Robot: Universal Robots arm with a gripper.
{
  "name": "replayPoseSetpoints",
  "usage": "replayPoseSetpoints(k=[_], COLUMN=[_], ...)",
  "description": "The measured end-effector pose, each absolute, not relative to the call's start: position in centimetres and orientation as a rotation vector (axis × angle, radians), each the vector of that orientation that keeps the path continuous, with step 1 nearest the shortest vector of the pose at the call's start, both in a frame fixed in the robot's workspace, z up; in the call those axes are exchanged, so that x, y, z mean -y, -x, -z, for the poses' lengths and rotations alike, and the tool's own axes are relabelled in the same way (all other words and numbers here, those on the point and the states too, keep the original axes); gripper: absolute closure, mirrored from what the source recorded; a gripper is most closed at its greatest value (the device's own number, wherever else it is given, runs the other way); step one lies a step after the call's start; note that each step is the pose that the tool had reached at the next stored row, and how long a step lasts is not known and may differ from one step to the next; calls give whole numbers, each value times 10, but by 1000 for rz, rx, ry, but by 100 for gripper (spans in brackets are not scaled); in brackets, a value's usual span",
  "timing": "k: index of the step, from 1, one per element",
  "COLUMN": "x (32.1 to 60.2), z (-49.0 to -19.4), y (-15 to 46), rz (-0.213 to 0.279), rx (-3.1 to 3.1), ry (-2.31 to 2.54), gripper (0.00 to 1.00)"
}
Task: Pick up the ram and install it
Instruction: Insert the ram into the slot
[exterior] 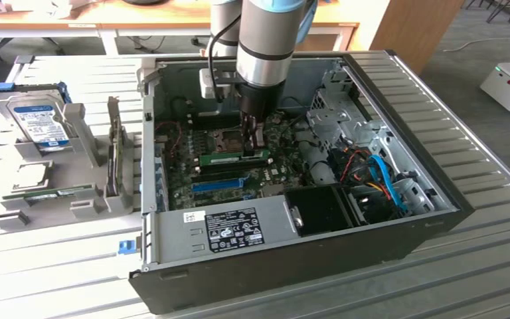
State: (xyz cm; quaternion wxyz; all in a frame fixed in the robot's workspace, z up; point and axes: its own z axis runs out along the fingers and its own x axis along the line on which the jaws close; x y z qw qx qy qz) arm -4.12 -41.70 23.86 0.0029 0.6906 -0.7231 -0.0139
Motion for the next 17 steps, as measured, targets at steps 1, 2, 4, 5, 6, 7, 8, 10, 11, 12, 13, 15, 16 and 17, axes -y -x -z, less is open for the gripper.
replayPoseSetpoints(k=[1,2,4,5,6,7,8,10,11,12,13,15,16,17], x=[417,417,417,417,417,417,417,417,417,417,417,417,417,417], z=[-238,-238,-237,-237,-237,-237,-237,-237,-236,-236,-236,-236,-236,-236], y=[41,41,41,41,41,41,41,41,41,41,41,41,41,41], rz=[44,44,44,44,44,44,44,44,43,43,43,42,42,42], rx=[2267,2267,2267,2267,2267,2267,2267,2264,2260,2256,2251,2247,2247,2247], ry=[-2166,-2166,-2166,-2166,-2166,-2166,-2166,-2169,-2173,-2177,-2181,-2185,-2185,-2185], gripper=[88,88,88,88,88,88,88,88,88,88,88,88,88,88])
